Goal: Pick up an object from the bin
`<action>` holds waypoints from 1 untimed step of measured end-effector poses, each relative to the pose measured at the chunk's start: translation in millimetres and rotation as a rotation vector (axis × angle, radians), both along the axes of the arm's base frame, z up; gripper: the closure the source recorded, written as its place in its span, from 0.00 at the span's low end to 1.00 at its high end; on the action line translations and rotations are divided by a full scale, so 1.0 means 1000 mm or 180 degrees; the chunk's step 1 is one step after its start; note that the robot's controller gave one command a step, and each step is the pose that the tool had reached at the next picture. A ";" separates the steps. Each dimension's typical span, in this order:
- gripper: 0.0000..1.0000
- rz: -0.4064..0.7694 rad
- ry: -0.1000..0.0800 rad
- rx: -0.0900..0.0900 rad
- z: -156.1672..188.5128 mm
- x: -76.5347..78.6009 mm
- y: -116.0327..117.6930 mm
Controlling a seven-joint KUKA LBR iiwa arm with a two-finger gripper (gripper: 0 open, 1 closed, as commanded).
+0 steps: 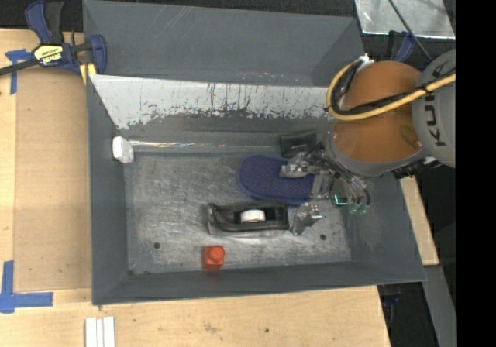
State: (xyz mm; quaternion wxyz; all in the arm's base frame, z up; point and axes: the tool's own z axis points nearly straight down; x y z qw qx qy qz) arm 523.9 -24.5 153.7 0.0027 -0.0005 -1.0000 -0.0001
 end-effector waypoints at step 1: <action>0.00 -0.0171 -0.0078 -0.0057 -0.077 0.037 -0.003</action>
Offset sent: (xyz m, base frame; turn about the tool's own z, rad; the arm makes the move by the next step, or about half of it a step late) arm 0.0308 0.0099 -0.0837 0.0475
